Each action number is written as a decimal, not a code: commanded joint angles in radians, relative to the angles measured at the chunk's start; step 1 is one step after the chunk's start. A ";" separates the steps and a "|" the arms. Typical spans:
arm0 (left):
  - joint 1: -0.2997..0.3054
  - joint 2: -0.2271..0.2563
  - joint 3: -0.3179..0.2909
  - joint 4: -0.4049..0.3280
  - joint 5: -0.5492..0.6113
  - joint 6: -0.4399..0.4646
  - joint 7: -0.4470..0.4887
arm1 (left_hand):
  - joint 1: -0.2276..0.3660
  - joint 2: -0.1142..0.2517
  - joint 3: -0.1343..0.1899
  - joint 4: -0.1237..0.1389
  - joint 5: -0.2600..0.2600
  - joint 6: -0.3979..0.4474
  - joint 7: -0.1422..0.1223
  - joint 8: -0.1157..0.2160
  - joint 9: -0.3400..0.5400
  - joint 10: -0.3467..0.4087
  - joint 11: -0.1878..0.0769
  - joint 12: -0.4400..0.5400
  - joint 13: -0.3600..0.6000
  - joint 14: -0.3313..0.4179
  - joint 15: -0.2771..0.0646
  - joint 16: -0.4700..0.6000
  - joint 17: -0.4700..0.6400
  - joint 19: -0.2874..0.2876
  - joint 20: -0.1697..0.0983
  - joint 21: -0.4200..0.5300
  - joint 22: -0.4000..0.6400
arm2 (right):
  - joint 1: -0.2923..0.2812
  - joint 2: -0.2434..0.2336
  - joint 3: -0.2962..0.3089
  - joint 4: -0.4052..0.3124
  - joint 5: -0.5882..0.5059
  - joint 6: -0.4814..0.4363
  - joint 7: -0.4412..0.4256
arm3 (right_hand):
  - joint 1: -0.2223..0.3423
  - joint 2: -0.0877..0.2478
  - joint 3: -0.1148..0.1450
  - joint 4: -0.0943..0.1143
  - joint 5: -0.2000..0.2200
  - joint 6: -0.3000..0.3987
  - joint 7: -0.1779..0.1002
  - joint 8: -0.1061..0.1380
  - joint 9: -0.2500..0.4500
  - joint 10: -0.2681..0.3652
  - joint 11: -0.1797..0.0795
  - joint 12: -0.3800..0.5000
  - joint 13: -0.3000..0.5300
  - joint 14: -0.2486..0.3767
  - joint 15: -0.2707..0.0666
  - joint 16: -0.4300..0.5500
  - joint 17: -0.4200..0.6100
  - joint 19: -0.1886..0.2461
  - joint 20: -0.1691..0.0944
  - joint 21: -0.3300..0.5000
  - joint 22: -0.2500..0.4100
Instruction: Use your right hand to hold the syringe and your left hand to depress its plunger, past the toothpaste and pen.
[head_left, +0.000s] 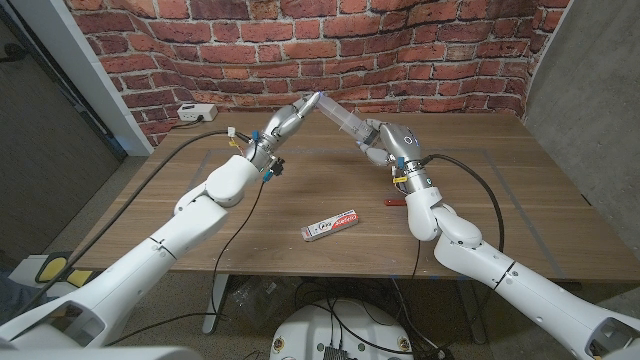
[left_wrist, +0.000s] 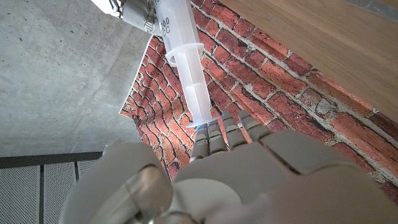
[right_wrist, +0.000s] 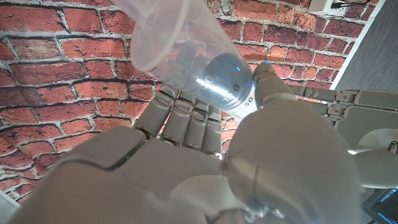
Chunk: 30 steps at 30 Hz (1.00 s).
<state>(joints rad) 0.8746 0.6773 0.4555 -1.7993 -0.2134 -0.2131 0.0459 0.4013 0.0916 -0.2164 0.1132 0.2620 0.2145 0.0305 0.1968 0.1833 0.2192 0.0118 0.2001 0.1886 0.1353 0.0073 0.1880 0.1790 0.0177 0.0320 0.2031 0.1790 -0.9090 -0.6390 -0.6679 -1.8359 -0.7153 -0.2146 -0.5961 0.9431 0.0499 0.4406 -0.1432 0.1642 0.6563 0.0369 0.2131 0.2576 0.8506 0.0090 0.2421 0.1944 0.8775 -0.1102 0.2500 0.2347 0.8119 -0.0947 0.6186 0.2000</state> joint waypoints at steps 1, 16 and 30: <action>-0.008 -0.006 0.020 0.008 -0.004 0.006 -0.016 | 0.004 0.008 -0.008 -0.002 0.003 0.008 0.000 0.003 0.003 0.004 -0.001 0.004 0.005 -0.001 -0.004 0.000 0.004 -0.007 0.005 -0.001 0.003 | 0.006 0.000 -0.003 0.002 0.000 0.009 0.007 | 0.058 0.145 0.209 0.202 0.008 0.096 -0.087 0.004 0.006 0.046 -0.041 0.002 0.001 0.005 -0.058 0.000 0.002 -0.004 -0.111 0.010 0.001; -0.016 -0.008 0.040 0.004 0.008 0.012 -0.027 | 0.005 0.009 -0.011 -0.002 0.003 0.007 0.000 0.002 0.003 0.001 0.000 0.003 0.005 -0.006 -0.004 -0.002 0.004 -0.011 0.007 -0.002 0.003 | 0.009 0.003 -0.007 -0.002 -0.008 0.005 0.012 | 0.055 0.145 0.208 0.203 0.008 0.095 -0.088 0.002 0.008 0.045 -0.041 0.000 0.002 0.003 -0.058 -0.001 0.002 -0.009 -0.111 0.013 0.001; -0.026 -0.017 0.058 0.008 0.018 0.021 -0.035 | 0.007 0.011 -0.013 -0.002 0.003 0.007 0.001 0.002 0.003 -0.002 -0.001 0.002 0.005 -0.008 -0.004 -0.002 0.004 -0.013 0.005 -0.001 0.004 | 0.005 0.001 -0.002 -0.005 -0.005 0.006 0.009 | 0.052 0.147 0.206 0.204 0.008 0.094 -0.090 0.001 0.010 0.043 -0.043 0.000 0.005 -0.002 -0.058 -0.004 0.003 -0.017 -0.111 0.015 0.000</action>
<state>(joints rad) 0.8569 0.6659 0.4999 -1.7937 -0.2033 -0.1990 0.0166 0.4064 0.0967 -0.2233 0.1117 0.2620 0.2142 0.0307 0.1965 0.1841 0.2152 0.0120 0.2000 0.1888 0.1298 0.0017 0.1881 0.1790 0.0139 0.0358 0.2031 0.1790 -0.9014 -0.6373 -0.6731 -1.8392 -0.7216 -0.2083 -0.5852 0.9431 0.0499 0.4404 -0.1430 0.1653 0.6562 0.0369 0.2089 0.2624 0.8520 0.0059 0.2381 0.1946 0.8749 -0.1123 0.2501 0.2346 0.7991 -0.0893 0.6265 0.2003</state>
